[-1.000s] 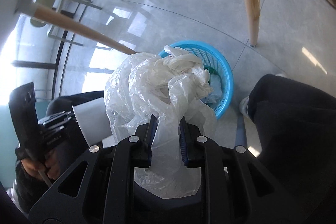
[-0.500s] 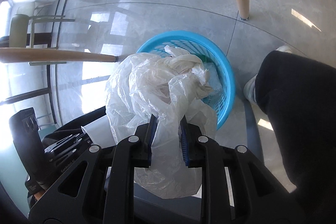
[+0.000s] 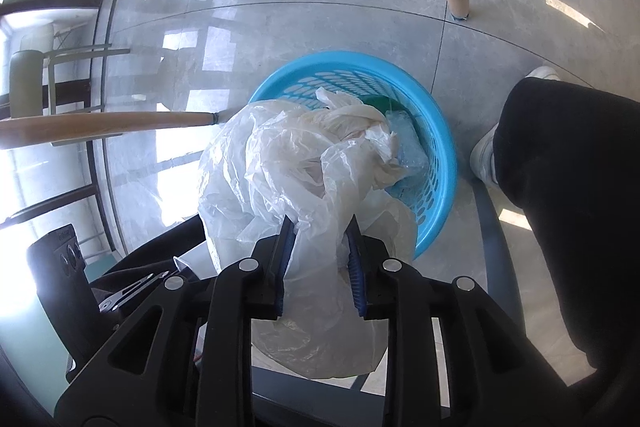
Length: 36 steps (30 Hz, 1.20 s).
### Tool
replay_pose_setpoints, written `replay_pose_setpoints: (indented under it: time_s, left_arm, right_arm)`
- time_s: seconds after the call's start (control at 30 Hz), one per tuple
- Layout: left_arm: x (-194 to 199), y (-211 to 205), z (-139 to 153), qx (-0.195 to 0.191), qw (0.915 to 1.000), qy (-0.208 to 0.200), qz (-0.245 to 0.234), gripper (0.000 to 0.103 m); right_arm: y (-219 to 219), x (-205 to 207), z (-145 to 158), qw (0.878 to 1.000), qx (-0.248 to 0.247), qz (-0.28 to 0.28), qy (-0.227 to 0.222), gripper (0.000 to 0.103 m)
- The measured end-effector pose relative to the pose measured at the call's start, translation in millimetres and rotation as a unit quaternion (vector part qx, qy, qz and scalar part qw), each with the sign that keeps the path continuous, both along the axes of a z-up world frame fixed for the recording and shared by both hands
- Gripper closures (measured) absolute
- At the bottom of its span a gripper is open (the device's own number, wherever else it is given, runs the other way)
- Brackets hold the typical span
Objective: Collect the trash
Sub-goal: 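Carry the white container and white bag down over the blue wastebasket with both tools, then open both tools to drop the container and bag into the wastebasket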
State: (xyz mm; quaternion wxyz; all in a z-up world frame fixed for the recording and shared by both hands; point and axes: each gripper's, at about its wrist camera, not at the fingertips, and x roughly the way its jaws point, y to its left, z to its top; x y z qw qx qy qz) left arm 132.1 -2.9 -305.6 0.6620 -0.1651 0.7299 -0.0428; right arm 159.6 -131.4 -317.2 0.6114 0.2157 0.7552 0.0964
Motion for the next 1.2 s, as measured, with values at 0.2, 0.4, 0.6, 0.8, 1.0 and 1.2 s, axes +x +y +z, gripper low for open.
replay_pose_setpoints:
  time_s: [0.2, 0.4, 0.6, 0.8, 1.0, 1.2]
  left_arm:
    - [0, 3, -4, -0.019, 0.9997, 0.007, 0.015, 0.079]
    - [-2, 3, -3, 0.007, 0.9998, 0.005, 0.018, 0.011]
    - [-4, 10, -3, 0.015, 0.9994, 0.011, 0.028, 0.006]
    - [-8, 10, 2, 0.019, 0.9995, 0.005, 0.025, 0.006]
    - [-16, 10, 18, 0.024, 0.9993, -0.015, 0.024, 0.006]
    - [-26, 12, 39, 0.024, 0.9986, -0.038, 0.027, 0.006]
  right_arm:
    - [-4, 1, 3, 1.000, -0.004, -0.006, -0.001, 0.050]
    - [-6, 2, 7, 1.000, -0.012, -0.005, -0.008, 0.011]
    - [-4, 0, 8, 1.000, -0.009, 0.001, -0.008, 0.009]
    - [3, -5, 20, 0.999, -0.017, 0.026, -0.029, 0.009]
    - [11, -15, 38, 0.996, -0.026, 0.066, -0.054, 0.009]
    - [14, -27, 66, 0.990, -0.033, 0.101, -0.089, 0.009]
